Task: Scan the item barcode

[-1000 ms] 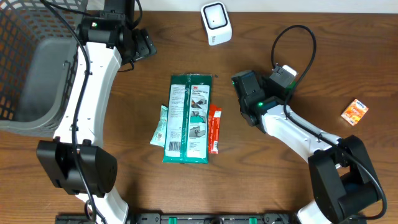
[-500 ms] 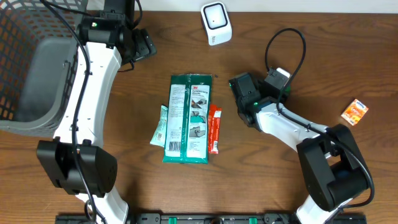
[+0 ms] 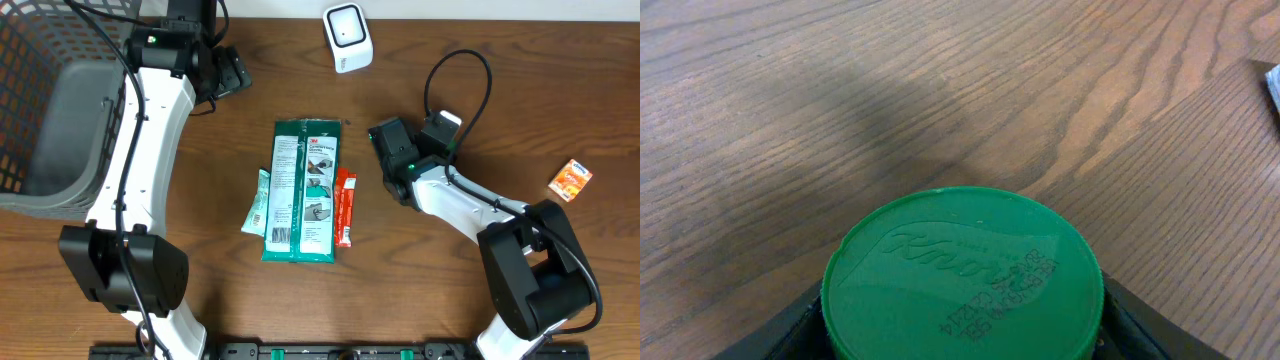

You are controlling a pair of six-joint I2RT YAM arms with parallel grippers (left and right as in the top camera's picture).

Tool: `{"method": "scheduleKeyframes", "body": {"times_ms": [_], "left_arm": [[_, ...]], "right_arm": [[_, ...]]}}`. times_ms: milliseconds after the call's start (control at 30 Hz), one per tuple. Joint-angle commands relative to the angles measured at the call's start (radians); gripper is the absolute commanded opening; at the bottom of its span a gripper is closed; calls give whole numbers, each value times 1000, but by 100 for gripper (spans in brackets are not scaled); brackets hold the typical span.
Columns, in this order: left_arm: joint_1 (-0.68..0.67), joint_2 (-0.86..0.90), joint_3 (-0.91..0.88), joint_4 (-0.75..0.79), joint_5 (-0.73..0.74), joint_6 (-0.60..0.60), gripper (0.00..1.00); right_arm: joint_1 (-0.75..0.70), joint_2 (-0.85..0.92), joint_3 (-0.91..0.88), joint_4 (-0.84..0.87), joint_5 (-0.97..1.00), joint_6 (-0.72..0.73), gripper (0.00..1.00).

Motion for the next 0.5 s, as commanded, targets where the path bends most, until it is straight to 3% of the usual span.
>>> {"method": "scheduleKeyframes", "body": {"times_ms": [0, 100, 200, 300, 467], "left_arm": [[2, 3, 6, -3, -13, 6, 91], [2, 3, 6, -3, -13, 6, 91], [2, 3, 6, -3, -13, 6, 91], [2, 3, 6, -3, -13, 6, 91], [2, 3, 6, -3, -13, 6, 91]], "right_arm": [[-7, -3, 0, -6, -4, -7, 55], [-6, -3, 1, -23, 27, -7, 70], [-4, -7, 1, -35, 28, -7, 75], [2, -9, 1, -56, 29, -7, 89], [10, -30, 1, -108, -10, -62, 98]]}}
